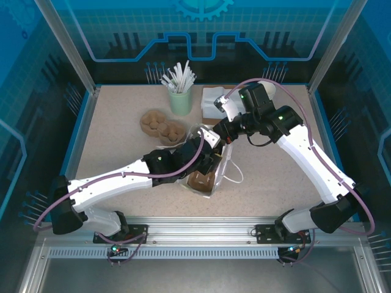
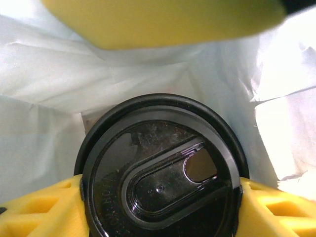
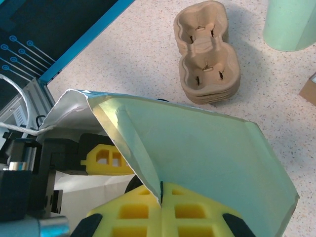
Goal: Pack the takeout coffee
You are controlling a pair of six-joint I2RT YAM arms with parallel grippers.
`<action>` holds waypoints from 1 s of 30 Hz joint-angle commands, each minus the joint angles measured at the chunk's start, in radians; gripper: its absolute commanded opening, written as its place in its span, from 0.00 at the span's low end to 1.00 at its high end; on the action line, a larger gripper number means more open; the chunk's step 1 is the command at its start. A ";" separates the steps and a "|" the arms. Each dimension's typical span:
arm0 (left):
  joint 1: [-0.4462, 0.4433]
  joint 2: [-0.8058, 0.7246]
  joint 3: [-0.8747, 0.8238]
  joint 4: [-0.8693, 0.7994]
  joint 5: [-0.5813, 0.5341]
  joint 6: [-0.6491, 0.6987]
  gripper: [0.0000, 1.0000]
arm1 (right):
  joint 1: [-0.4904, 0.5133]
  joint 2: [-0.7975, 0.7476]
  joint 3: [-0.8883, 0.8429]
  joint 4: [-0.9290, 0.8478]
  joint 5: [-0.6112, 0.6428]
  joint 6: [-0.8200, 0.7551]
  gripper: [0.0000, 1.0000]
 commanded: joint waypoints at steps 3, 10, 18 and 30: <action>-0.007 0.022 -0.020 0.041 -0.074 0.026 0.64 | 0.013 0.020 0.011 0.020 -0.076 -0.036 0.00; -0.006 0.051 -0.035 0.045 -0.117 0.042 0.64 | 0.013 0.016 0.000 0.023 -0.106 -0.054 0.00; -0.006 0.048 -0.069 0.060 -0.129 0.054 0.64 | 0.013 -0.004 -0.017 0.033 -0.137 -0.060 0.00; 0.008 0.011 -0.082 0.025 -0.160 -0.036 0.65 | -0.012 -0.022 -0.027 0.055 -0.159 -0.062 0.00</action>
